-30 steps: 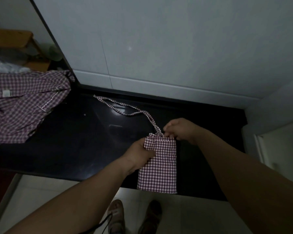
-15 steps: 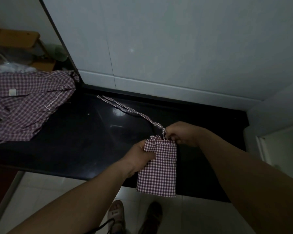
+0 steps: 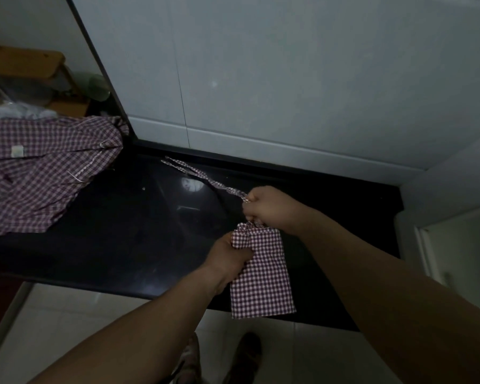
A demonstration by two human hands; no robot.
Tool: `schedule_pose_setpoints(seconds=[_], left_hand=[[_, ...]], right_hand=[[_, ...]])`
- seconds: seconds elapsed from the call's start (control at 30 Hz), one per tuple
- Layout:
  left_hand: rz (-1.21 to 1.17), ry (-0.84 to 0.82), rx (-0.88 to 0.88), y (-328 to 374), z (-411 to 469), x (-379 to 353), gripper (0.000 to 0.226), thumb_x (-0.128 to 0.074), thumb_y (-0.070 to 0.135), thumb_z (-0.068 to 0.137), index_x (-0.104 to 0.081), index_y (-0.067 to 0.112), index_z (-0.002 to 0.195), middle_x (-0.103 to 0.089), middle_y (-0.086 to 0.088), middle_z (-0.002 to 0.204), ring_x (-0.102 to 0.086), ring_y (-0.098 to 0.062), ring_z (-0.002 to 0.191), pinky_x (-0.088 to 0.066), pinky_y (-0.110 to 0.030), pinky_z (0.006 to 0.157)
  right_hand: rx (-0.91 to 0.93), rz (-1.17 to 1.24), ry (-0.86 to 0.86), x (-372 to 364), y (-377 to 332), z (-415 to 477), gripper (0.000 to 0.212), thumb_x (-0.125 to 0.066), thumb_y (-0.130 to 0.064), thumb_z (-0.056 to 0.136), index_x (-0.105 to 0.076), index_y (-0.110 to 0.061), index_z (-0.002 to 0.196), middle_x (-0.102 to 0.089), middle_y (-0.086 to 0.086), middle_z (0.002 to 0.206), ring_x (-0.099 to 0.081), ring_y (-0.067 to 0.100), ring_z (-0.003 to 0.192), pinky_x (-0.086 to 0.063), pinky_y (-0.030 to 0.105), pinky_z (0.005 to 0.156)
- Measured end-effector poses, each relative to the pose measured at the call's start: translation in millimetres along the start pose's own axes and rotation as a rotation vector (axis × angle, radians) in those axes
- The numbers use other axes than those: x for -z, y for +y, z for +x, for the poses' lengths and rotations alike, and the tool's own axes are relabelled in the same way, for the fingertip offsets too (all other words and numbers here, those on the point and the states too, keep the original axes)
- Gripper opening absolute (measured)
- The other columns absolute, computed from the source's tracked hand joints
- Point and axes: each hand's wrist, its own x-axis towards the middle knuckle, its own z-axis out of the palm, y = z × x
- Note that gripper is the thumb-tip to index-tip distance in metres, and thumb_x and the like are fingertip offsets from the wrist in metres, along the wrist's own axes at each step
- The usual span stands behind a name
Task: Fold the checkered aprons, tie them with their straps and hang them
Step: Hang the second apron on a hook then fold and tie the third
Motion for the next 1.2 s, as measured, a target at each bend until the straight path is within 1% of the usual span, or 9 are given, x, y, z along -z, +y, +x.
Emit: schedule_pose_setpoints(seconds=[0.2, 0.37, 0.5, 0.67, 0.77, 0.83, 0.93, 1.07, 1.2], left_hand=[[-0.359, 0.14, 0.064, 13.9, 3.8, -2.9, 0.028, -0.067, -0.001, 0.093, -0.075, 0.015, 0.114, -0.08, -0.008, 0.102, -0.077, -0.028, 0.097, -0.063, -0.043, 0.084], [-0.567, 0.23, 0.102, 30.3, 9.3, 2.7, 0.027, -0.06, -0.001, 0.095, -0.07, 0.016, 0.114, -0.076, -0.013, 0.109, -0.072, -0.034, 0.103, -0.061, -0.048, 0.089], [-0.653, 0.246, 0.107, 32.0, 6.2, 12.5, 0.027, -0.058, 0.0, 0.098, -0.067, 0.018, 0.116, -0.074, -0.011, 0.112, -0.07, -0.034, 0.106, -0.059, -0.051, 0.093], [-0.714, 0.191, 0.107, 22.6, 4.0, 20.9, 0.03, -0.06, 0.003, 0.098, -0.064, 0.016, 0.125, -0.074, -0.011, 0.12, -0.069, -0.032, 0.112, -0.059, -0.049, 0.092], [-0.79, 0.018, 0.134, 23.7, 1.1, 23.1, 0.038, -0.057, 0.006, 0.094, -0.064, 0.007, 0.132, -0.075, -0.012, 0.123, -0.07, -0.029, 0.112, -0.058, -0.046, 0.094], [-0.702, -0.108, 0.092, 32.2, -1.9, 28.7, 0.042, -0.057, 0.004, 0.086, -0.068, 0.01, 0.126, -0.075, -0.008, 0.122, -0.068, -0.025, 0.11, -0.052, -0.045, 0.104], [-0.379, -0.267, -0.014, 45.0, -0.9, 40.8, 0.04, -0.062, 0.0, 0.085, -0.071, 0.013, 0.121, -0.075, -0.005, 0.125, -0.068, -0.02, 0.115, -0.05, -0.038, 0.106], [0.062, -0.349, -0.154, 53.1, 4.5, 62.2, 0.036, -0.063, -0.01, 0.091, -0.072, 0.009, 0.12, -0.077, -0.007, 0.119, -0.071, -0.024, 0.115, -0.054, -0.037, 0.105], [0.694, -0.462, -0.305, 58.2, 21.2, 85.5, 0.038, -0.069, 0.011, 0.092, -0.075, 0.03, 0.125, -0.074, 0.011, 0.127, -0.068, -0.013, 0.121, -0.045, -0.043, 0.116]], right_hand=[[0.132, 0.409, 0.242, -29.9, -13.3, -59.3, 0.024, -0.055, -0.024, 0.104, -0.069, -0.008, 0.093, -0.07, -0.001, 0.078, -0.061, 0.007, 0.065, -0.048, 0.02, 0.064], [-0.299, 1.29, 0.338, -58.6, 36.5, -86.1, 0.022, -0.055, -0.025, 0.104, -0.066, -0.007, 0.099, -0.072, 0.011, 0.08, -0.06, 0.018, 0.064, -0.045, 0.031, 0.061], [-0.358, 1.51, 0.346, -58.8, 66.4, -89.0, 0.018, -0.062, -0.027, 0.1, -0.067, -0.012, 0.108, -0.065, 0.003, 0.076, -0.056, 0.013, 0.064, -0.045, 0.026, 0.057], [-0.385, 1.33, 0.305, -65.9, 75.4, -82.1, 0.021, -0.07, -0.025, 0.096, -0.063, -0.013, 0.112, -0.057, 0.0, 0.075, -0.049, 0.011, 0.063, -0.044, 0.025, 0.058], [-0.372, 1.138, 0.12, -64.8, 74.7, -79.6, 0.029, -0.075, -0.038, 0.093, -0.07, -0.015, 0.111, -0.064, 0.003, 0.086, -0.054, 0.017, 0.075, -0.046, 0.029, 0.07], [-0.337, 1.077, 0.045, -54.2, 77.9, -80.1, 0.017, -0.074, -0.028, 0.093, -0.07, -0.018, 0.107, -0.066, 0.001, 0.085, -0.055, 0.015, 0.076, -0.046, 0.03, 0.074], [-0.237, 0.937, 0.145, -32.7, 87.5, -75.0, 0.022, -0.074, -0.01, 0.091, -0.071, -0.023, 0.108, -0.075, -0.002, 0.097, -0.062, 0.018, 0.091, -0.051, 0.029, 0.081], [-0.022, 0.255, 0.318, -20.3, 103.5, -68.1, 0.02, -0.063, -0.007, 0.099, -0.069, -0.024, 0.107, -0.067, -0.019, 0.093, -0.066, -0.009, 0.08, -0.045, 0.002, 0.069], [0.194, 0.054, 0.4, -37.1, 126.0, -71.4, 0.017, -0.056, -0.013, 0.104, -0.071, -0.02, 0.107, -0.069, -0.012, 0.103, -0.063, -0.004, 0.091, -0.046, 0.008, 0.083]])
